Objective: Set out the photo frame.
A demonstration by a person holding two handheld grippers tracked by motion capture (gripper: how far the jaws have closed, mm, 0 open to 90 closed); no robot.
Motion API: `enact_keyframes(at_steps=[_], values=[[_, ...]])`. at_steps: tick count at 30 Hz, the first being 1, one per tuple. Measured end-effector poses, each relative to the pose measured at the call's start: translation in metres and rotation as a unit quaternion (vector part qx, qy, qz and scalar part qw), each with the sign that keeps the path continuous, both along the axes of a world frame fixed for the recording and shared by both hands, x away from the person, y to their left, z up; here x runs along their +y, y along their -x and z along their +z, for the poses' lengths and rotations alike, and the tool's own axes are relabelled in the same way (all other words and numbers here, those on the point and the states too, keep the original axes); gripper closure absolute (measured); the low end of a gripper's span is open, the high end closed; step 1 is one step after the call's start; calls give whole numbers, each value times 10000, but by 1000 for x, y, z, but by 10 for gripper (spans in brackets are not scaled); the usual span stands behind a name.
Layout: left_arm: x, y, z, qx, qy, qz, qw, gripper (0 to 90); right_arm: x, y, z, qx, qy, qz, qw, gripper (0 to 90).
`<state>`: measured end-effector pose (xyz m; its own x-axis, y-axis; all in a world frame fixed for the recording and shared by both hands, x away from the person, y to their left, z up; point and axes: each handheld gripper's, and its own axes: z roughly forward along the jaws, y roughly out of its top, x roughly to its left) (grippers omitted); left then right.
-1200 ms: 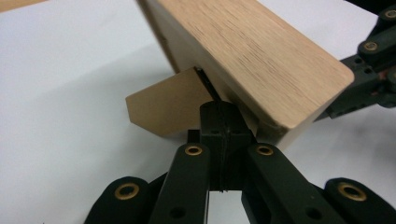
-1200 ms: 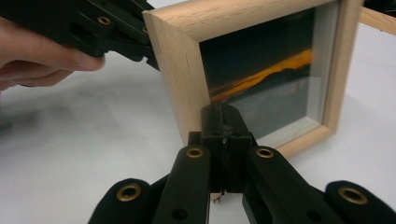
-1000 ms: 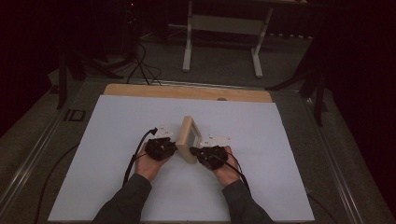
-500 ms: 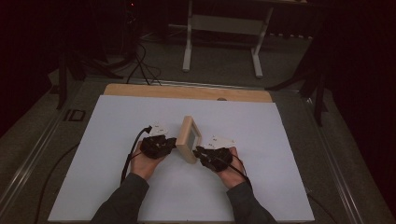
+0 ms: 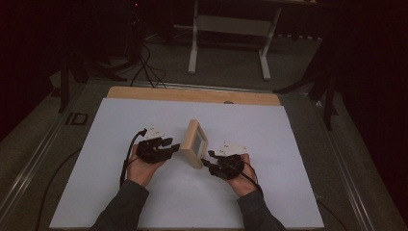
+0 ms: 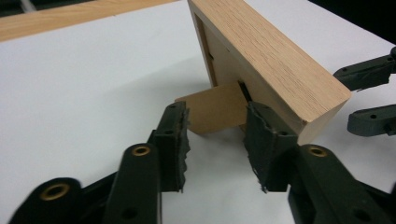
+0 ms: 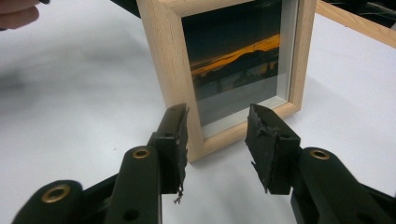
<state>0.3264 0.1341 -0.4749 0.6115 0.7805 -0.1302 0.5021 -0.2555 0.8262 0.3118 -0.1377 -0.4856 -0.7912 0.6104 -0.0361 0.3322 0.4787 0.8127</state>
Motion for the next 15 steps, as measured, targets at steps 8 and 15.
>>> enact_keyframes(at_steps=[8,15], values=[[7,6,9,-82,195,113,9997,523,-2,-1,-1,56,-8,-56,10000,540],[8,11,18,-161,294,65,9994,490,-3,-2,-2,135,-31,-85,9999,515]])
